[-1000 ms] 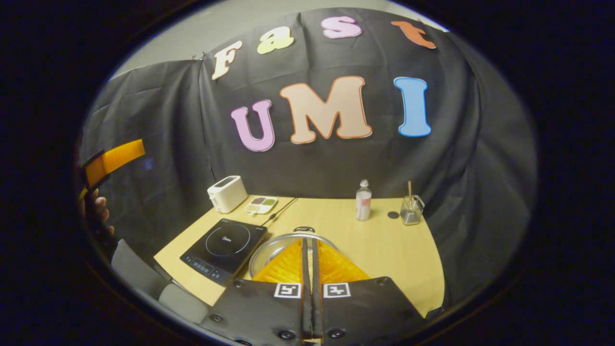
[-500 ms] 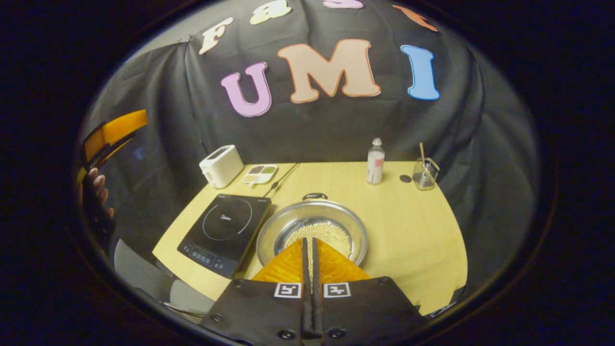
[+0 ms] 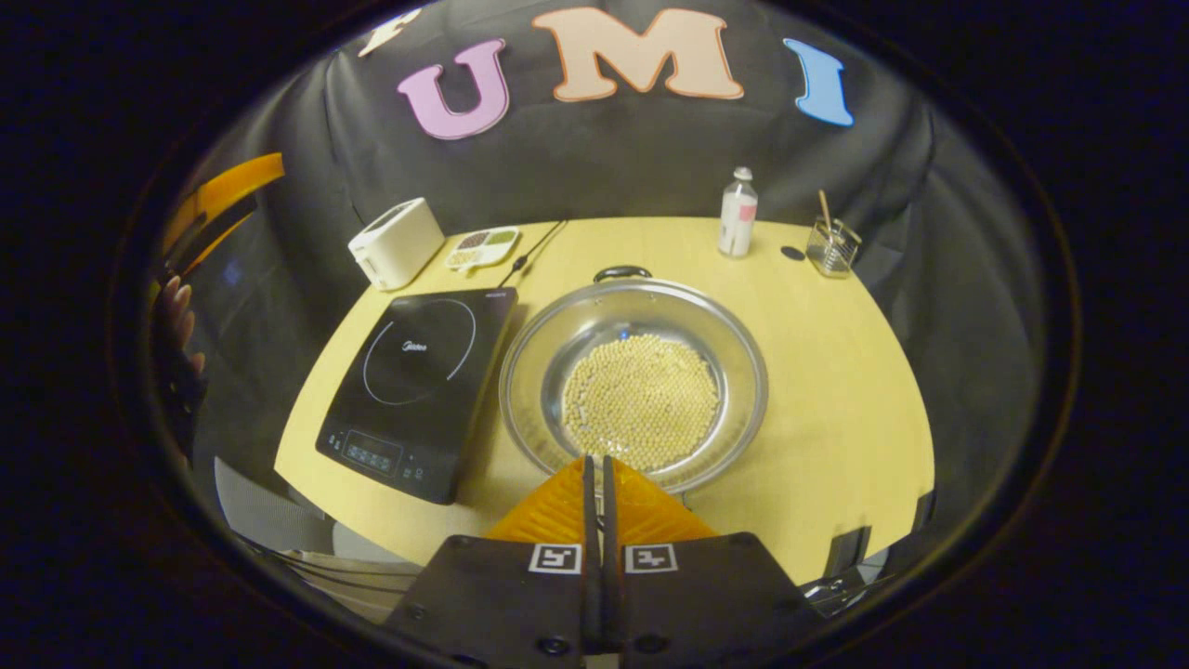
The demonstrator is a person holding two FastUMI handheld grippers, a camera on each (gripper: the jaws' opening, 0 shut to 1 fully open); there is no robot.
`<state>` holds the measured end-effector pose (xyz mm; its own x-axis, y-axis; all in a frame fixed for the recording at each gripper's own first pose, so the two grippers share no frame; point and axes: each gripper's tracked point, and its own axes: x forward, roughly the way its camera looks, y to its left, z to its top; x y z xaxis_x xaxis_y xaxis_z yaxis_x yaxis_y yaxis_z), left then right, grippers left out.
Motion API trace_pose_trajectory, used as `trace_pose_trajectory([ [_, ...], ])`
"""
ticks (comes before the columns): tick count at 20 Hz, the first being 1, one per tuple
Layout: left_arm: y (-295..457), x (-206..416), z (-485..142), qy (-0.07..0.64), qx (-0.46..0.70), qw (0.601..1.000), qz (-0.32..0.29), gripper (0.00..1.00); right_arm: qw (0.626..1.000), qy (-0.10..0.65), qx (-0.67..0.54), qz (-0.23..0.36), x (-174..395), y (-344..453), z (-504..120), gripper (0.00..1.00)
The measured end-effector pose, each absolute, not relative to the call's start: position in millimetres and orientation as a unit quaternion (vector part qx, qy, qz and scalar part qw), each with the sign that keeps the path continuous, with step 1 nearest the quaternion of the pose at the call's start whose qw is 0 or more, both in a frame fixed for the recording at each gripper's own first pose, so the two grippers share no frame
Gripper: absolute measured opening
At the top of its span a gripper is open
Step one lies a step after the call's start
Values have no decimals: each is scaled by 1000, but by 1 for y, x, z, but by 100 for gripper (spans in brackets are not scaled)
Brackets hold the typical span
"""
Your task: First push the handle of the pot to place it horizontally, then grasp the pot with both hands and set it on the induction cooktop.
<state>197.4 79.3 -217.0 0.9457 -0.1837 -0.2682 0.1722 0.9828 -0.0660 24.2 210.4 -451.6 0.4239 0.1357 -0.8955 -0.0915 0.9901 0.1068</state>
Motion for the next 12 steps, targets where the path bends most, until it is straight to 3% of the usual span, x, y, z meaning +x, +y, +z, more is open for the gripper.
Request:
trace_pose_trajectory([
  [12, 108, 197, -234, 152, -45, 984, -85, 93, 766, 638, -7, 74, -31, 232, -529, 0],
])
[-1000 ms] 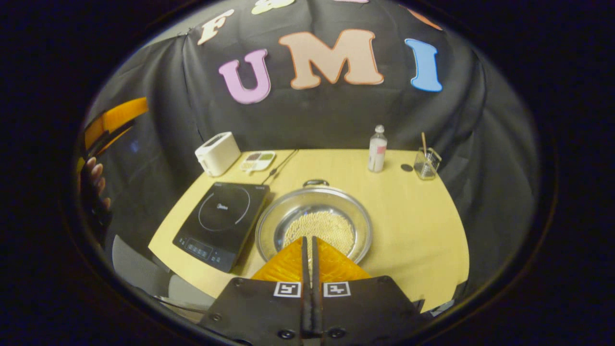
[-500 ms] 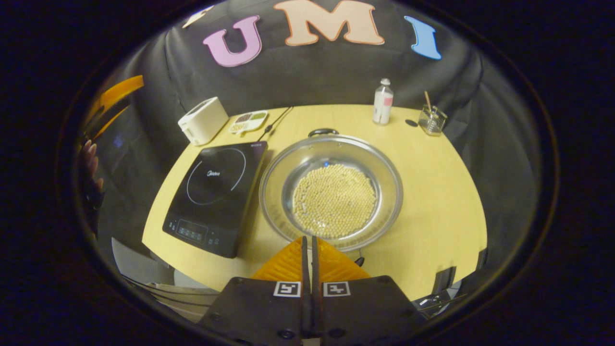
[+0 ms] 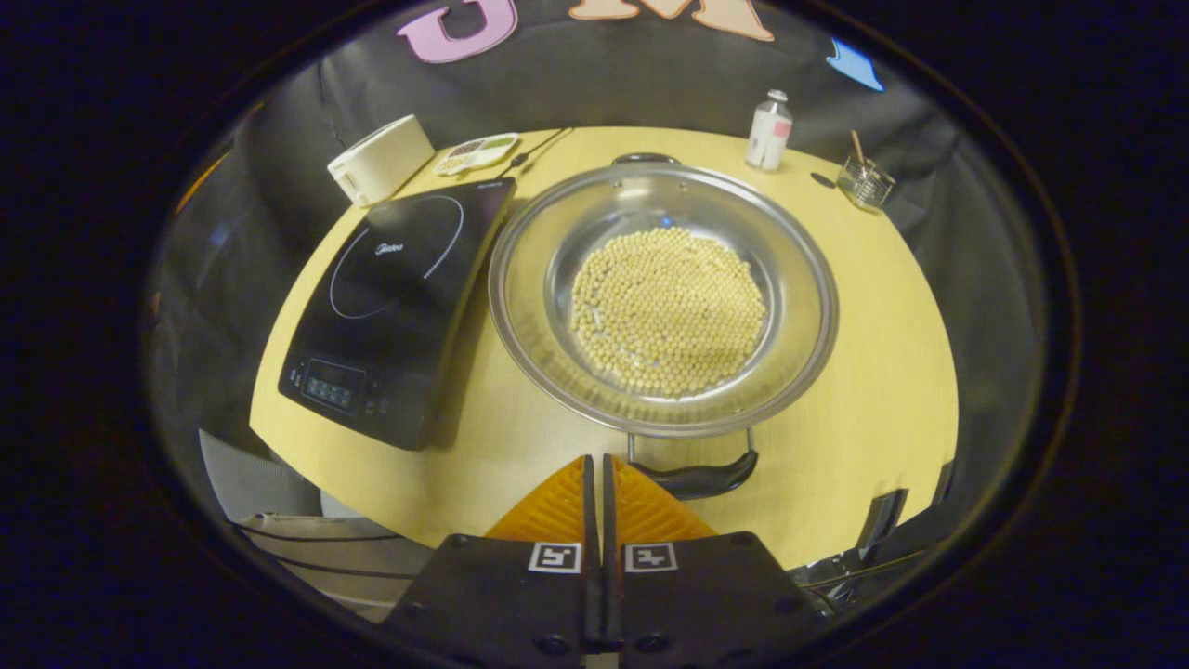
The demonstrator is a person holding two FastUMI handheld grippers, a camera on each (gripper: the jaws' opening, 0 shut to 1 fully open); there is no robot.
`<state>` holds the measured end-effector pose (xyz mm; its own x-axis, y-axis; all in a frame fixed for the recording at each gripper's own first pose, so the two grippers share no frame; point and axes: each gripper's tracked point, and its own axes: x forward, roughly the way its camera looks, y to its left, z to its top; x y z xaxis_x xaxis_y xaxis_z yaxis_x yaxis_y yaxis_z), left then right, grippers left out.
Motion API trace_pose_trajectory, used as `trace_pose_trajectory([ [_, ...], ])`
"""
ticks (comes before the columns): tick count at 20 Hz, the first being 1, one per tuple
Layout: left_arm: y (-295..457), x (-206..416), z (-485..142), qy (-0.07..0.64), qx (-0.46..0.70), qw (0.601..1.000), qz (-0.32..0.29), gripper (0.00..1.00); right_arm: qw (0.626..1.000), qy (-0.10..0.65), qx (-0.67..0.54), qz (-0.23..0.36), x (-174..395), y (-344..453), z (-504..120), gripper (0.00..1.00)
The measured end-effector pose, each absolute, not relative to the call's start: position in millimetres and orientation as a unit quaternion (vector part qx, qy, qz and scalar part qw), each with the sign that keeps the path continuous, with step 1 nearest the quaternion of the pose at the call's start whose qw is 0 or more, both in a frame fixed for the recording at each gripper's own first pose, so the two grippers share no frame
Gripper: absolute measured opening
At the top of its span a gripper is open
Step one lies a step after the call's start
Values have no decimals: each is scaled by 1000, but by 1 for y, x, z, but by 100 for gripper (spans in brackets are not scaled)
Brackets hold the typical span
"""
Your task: First push the handle of the pot to place it horizontally, then grasp the pot with both hands and set it on the induction cooktop.
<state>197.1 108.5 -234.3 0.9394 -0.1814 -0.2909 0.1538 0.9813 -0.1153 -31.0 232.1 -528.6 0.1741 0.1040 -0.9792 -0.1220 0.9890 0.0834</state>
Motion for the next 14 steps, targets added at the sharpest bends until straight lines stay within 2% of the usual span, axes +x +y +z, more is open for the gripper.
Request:
trace_pose_trajectory([
  [1, 112, 198, -234, 152, -46, 984, -83, 93, 763, 643, -3, 73, -33, 233, -532, 3],
  [3, 117, 197, -234, 153, -47, 984, -80, 93, 756, 651, -13, 68, -35, 228, -540, 0],
  [4, 118, 197, -235, 152, -47, 984, -79, 93, 752, 656, -12, 67, -35, 227, -544, 3],
  [5, 120, 197, -234, 153, -46, 984, -79, 93, 749, 659, -4, 64, -36, 227, -544, 0],
  [14, 121, 197, -231, 148, -48, 985, -79, 93, 747, 665, -7, 31, -37, 198, -548, 3],
])
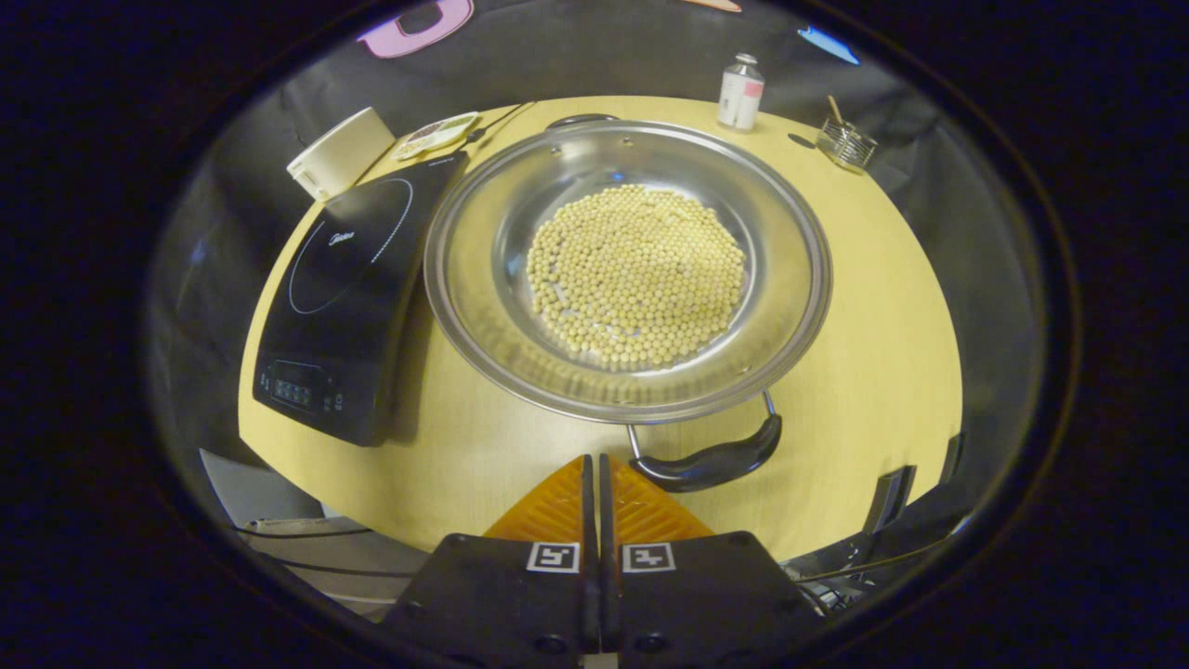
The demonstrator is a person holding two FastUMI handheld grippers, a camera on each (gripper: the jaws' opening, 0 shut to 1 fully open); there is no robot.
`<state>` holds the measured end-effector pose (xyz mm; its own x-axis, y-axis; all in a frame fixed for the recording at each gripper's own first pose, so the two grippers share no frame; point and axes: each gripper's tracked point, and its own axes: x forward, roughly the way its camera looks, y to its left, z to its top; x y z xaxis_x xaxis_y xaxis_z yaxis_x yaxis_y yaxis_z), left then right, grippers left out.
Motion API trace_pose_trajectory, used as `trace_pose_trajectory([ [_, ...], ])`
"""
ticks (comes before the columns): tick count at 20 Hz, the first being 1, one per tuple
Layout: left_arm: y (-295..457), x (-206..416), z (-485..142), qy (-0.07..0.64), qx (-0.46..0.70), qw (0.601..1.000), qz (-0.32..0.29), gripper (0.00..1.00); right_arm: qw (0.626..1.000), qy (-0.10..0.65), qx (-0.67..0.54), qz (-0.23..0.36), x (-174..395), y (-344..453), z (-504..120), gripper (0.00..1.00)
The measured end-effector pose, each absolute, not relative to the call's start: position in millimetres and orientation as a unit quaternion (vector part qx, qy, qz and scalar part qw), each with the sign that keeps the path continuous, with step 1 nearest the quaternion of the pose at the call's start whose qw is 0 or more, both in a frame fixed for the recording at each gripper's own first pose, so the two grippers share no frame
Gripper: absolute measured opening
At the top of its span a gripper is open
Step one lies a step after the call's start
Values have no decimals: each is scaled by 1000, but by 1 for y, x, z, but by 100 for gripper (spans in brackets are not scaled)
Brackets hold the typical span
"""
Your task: First push the handle of the pot to place it horizontally, then grasp the pot with both hands and set it on the induction cooktop.
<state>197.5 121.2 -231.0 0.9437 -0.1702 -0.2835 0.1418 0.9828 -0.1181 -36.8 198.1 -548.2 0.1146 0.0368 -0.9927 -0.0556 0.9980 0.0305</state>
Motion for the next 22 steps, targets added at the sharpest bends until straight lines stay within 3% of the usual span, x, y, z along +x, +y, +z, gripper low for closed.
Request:
trace_pose_trajectory([
  [13, 96, 188, -236, 168, -26, 984, -56, 93, 753, 657, 22, 8, -20, 142, -556, 3],
  [22, 76, 172, -238, 180, -14, 984, -9, 93, 756, 653, 25, 37, 7, 103, -562, 3],
])
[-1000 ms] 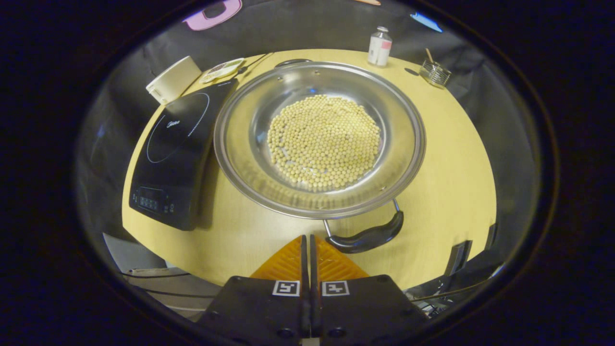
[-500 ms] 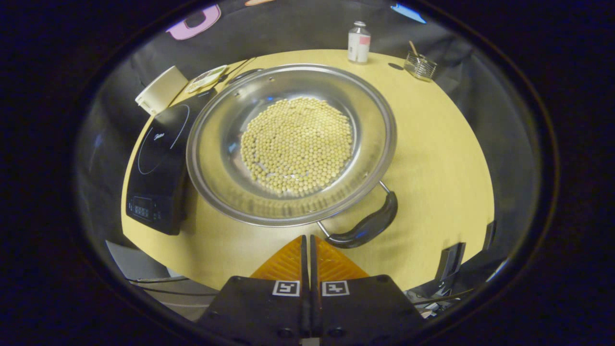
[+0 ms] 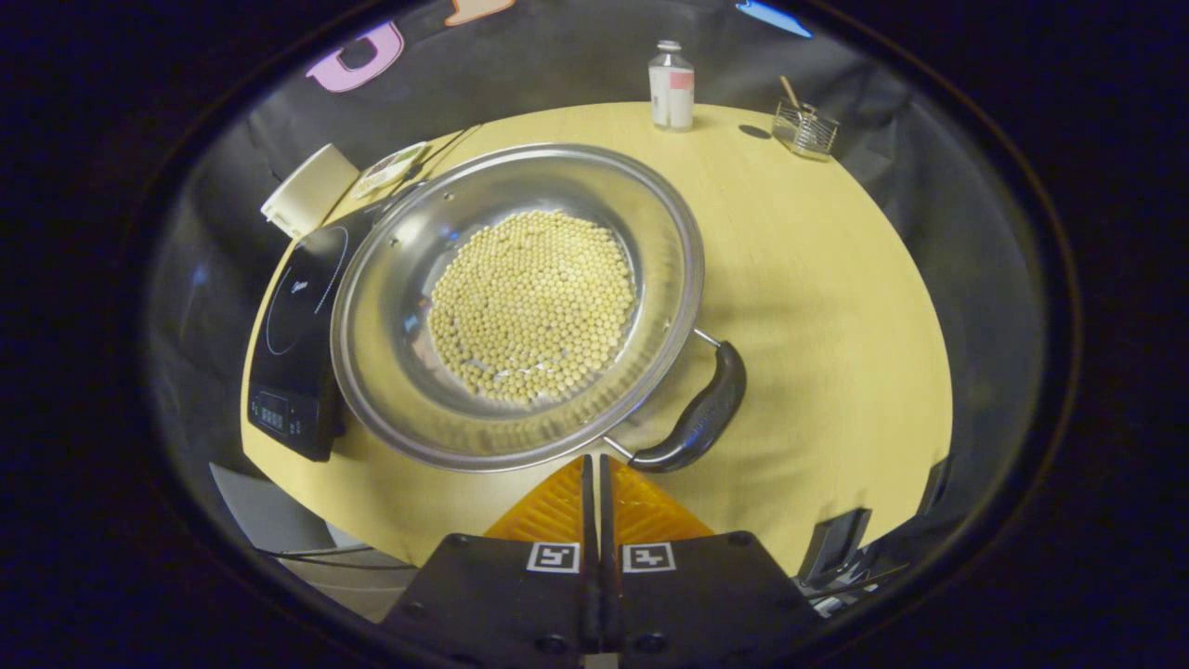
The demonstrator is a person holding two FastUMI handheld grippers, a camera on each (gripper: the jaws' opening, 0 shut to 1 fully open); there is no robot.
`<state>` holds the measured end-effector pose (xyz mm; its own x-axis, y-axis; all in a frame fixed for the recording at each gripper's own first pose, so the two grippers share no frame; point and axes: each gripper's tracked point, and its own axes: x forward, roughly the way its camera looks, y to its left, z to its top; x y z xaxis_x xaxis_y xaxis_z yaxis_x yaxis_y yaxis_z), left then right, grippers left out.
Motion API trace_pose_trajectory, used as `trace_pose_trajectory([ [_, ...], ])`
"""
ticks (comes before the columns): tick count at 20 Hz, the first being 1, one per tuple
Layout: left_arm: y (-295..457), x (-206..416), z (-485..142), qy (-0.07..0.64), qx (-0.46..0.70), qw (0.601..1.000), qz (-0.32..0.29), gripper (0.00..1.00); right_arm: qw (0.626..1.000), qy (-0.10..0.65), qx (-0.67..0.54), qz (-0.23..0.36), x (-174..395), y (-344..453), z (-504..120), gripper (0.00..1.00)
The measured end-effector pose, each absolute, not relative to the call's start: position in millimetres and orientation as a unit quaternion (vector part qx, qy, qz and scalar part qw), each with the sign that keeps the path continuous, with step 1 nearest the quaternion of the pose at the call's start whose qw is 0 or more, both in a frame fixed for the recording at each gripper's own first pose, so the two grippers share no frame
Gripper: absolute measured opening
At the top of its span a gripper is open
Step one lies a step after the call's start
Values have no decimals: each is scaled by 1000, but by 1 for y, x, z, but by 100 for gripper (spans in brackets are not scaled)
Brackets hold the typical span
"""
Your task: First push the handle of the pot to place it horizontally, then grasp the pot with both hands and set it on the induction cooktop.
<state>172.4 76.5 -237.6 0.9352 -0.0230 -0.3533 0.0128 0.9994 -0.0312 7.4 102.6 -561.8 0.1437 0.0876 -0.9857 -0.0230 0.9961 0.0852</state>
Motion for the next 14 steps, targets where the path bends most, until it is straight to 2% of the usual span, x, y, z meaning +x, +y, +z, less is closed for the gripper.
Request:
trace_pose_trajectory([
  [5, 70, 155, -236, 185, -4, 983, 23, 93, 755, 652, 17, 59, 25, 84, -569, 3],
  [6, 69, 152, -236, 186, -1, 982, 30, 93, 755, 652, 15, 65, 30, 81, -570, 0],
  [9, 68, 136, -236, 191, 2, 980, 54, 96, 757, 648, 1, 83, 40, 73, -573, 3],
  [10, 68, 131, -236, 193, 3, 979, 60, 93, 759, 645, -6, 87, 45, 69, -573, 0],
  [14, 61, 118, -236, 199, 11, 977, 74, 93, 762, 640, -9, 101, 58, 59, -577, 3],
])
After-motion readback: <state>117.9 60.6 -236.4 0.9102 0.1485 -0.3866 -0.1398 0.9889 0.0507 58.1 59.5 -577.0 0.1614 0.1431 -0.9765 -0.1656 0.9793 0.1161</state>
